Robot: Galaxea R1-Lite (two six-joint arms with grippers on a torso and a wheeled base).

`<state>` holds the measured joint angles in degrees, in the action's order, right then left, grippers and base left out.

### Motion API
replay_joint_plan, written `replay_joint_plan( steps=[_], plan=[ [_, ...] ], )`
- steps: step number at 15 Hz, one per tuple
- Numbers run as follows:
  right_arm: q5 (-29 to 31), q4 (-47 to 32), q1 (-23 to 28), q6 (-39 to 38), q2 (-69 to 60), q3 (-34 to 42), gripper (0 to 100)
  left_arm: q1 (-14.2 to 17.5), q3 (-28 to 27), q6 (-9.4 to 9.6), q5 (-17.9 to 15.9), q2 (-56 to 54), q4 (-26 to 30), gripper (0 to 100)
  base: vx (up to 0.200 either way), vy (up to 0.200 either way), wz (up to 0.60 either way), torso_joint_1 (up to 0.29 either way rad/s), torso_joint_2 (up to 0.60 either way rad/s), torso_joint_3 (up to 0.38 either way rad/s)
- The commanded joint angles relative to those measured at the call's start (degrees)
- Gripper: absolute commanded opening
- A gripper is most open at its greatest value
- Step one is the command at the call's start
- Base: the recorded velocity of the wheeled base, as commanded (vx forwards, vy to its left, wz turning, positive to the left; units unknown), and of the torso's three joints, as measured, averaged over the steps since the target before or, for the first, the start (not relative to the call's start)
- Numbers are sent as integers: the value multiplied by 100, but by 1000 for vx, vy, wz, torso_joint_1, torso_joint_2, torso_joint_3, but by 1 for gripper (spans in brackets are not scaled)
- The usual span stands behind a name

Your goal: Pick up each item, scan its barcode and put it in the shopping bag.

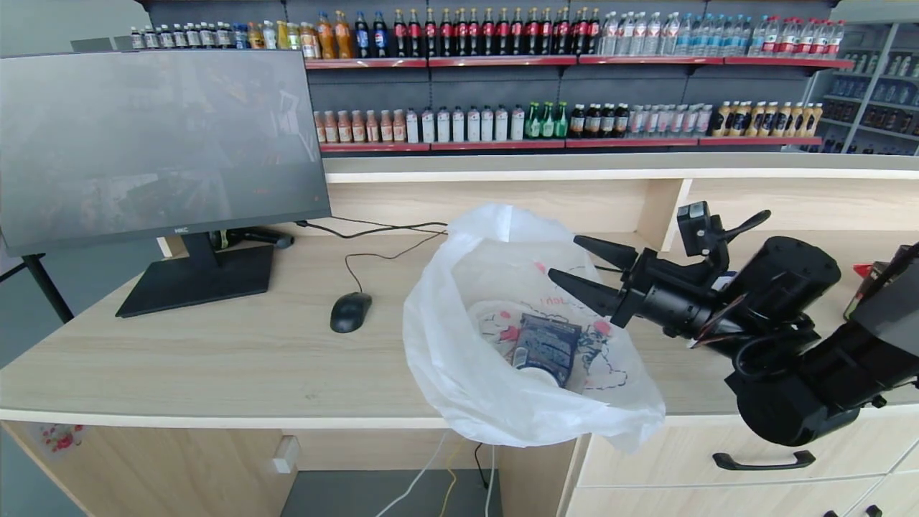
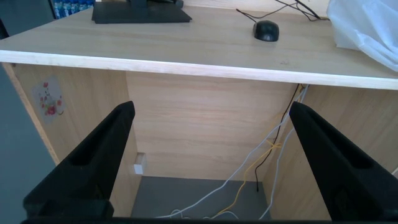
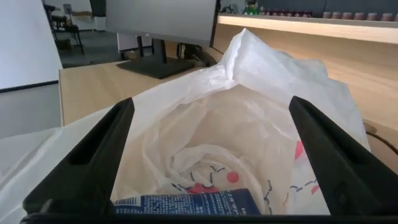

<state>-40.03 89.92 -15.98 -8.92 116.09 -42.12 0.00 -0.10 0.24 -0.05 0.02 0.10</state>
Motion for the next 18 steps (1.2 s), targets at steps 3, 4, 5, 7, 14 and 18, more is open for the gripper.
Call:
replay_joint_plan(
  steps=[3,4,5,7,14,18],
  plan=[
    [163,8,-63,409,-1001,652,100,0,1,2,-4,-2,-1,100,0,0,0,0,0,0],
    [321,8,-81,717,-1133,1048,100,0,1,2,-4,-2,-1,100,0,0,0,0,0,0],
    [277,8,-160,971,-1396,1478,100,0,1,2,-4,-2,-1,100,0,0,0,0,0,0],
    [620,8,-248,1270,-1792,1935,100,0,1,2,5,-2,-1,100,0,0,0,0,0,0],
    [2474,8,-590,1973,-2196,2217,100,0,1,11,-4,-2,-1,100,0,0,0,0,0,0],
    [2580,8,-555,1894,-2407,2384,100,0,1,11,-4,-2,-1,100,0,0,0,0,0,0]
  ],
)
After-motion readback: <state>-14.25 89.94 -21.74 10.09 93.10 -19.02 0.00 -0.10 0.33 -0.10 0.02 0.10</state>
